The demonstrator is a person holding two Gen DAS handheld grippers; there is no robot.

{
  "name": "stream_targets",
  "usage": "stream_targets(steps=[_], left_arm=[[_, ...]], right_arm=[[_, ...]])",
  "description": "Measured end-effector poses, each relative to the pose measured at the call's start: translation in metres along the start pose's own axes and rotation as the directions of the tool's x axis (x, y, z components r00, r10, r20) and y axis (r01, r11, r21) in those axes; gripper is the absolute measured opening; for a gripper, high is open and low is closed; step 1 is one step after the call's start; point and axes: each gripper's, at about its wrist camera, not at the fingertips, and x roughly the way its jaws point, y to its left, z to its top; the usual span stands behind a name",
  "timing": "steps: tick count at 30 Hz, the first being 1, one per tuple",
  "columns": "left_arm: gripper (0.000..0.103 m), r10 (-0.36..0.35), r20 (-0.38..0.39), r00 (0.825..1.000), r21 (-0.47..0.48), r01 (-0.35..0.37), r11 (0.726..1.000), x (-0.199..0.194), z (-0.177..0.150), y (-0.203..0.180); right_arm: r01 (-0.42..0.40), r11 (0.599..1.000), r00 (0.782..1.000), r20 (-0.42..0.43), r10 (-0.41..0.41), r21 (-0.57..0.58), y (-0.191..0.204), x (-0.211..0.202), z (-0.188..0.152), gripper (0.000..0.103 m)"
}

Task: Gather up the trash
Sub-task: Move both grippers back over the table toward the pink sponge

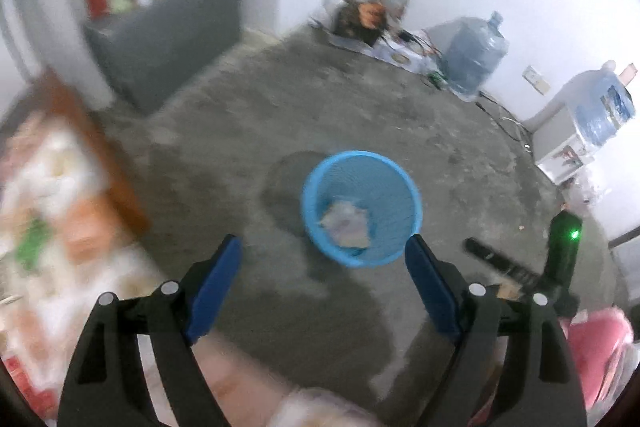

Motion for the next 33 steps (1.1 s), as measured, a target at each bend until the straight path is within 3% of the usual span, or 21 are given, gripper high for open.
stream_targets(steps=[4, 8, 12, 16, 22, 29, 33], left_arm=[[0.082, 0.108, 0.083, 0.991, -0.093, -0.101, 0.991, -0.095, -0.046, 0.054], [0.082, 0.198, 0.149, 0.969, -0.232, -0.160, 0.960, -0.173, -0.106, 0.098], [0.082, 0.252, 0.195, 0.948, -0.317, -0.182, 0.931, -0.218, -0.153, 0.119], [0.082, 0.282, 0.225, 0.933, -0.379, -0.183, 0.907, -0.247, -0.202, 0.132], [0.082, 0.338, 0.265, 0.903, -0.471, -0.184, 0.863, -0.281, -0.272, 0.141], [0.082, 0.391, 0.260, 0.883, -0.597, -0.171, 0.784, -0.296, -0.354, 0.153], [0.082, 0.397, 0.262, 0.880, -0.638, -0.151, 0.755, -0.295, -0.383, 0.159]], right_arm=[[-0.129, 0.987, 0.988, -0.097, 0.120, -0.093, 0.042, -0.002, -0.021, 0.062], [-0.259, 0.953, 0.949, -0.225, 0.220, -0.160, 0.093, 0.007, -0.043, 0.062], [-0.350, 0.908, 0.909, -0.315, 0.271, -0.228, 0.140, 0.013, -0.063, 0.062], [-0.404, 0.864, 0.878, -0.393, 0.274, -0.300, 0.186, 0.017, -0.089, 0.062], [-0.461, 0.801, 0.843, -0.469, 0.263, -0.381, 0.224, 0.011, -0.120, 0.062], [-0.478, 0.757, 0.821, -0.533, 0.205, -0.445, 0.249, 0.015, -0.148, 0.063], [-0.476, 0.740, 0.818, -0.547, 0.176, -0.475, 0.264, 0.022, -0.161, 0.063]])
